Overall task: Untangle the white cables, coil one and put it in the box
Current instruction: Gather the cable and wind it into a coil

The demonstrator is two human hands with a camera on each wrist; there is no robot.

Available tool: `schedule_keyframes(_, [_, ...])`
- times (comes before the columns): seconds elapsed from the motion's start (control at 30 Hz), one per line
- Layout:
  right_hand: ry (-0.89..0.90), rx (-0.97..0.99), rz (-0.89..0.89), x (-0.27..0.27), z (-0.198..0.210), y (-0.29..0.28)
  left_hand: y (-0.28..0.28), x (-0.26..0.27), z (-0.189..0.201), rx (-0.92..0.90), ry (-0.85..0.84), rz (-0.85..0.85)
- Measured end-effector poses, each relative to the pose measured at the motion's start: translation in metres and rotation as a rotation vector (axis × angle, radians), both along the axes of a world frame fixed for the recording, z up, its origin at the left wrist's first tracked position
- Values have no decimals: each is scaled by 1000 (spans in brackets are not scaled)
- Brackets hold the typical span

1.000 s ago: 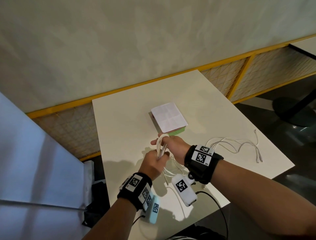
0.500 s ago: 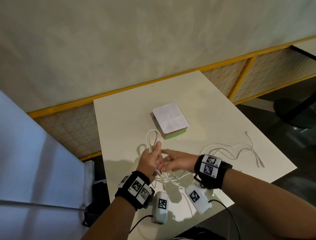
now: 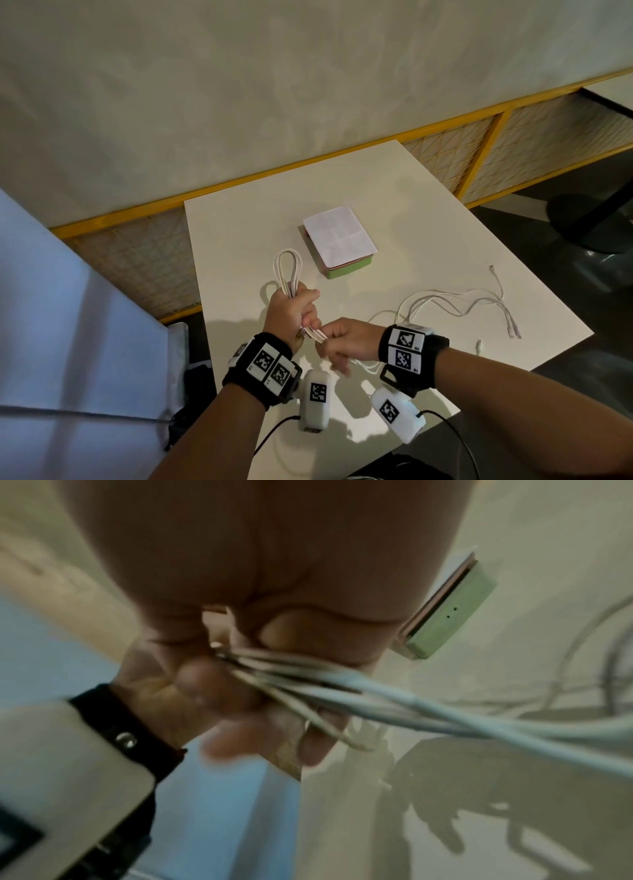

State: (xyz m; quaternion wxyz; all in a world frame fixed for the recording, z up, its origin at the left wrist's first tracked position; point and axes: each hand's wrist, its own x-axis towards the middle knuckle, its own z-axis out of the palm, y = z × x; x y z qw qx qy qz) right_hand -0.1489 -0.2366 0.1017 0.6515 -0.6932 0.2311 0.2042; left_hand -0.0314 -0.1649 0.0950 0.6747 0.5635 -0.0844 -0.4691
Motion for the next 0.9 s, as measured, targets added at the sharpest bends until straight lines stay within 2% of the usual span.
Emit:
schedule_keyframes(0.03, [15, -53, 13, 0, 1, -2, 0, 1, -2, 17, -19, -4])
schedule_keyframes(0.2, [146, -618, 280, 4, 3, -21, 1, 6, -9, 70, -106, 4])
schedule_keyframes(0.3, [146, -860, 284, 3, 5, -35, 4, 12, -13, 98, -198, -20])
schedule_keyframes(0.43, [95, -1100, 149, 7, 19, -41, 7, 9, -14, 176, -353, -147])
schedule_keyframes(0.53, [-24, -1101, -23, 11, 30, -37, 5, 5, -15, 195, -372, -179])
schedule_keyframes(0.67, [-170, -928, -252, 16, 44, -24, 5, 1, -15, 160, -373, -221])
schedule_keyframes(0.77, [-147, -882, -269, 20, 49, -17, 9, -9, -10, 112, -374, -311])
schedule_keyframes(0.9, [-31, -853, -250, 25, 36, -20, 13, -16, -11, 188, -346, -368])
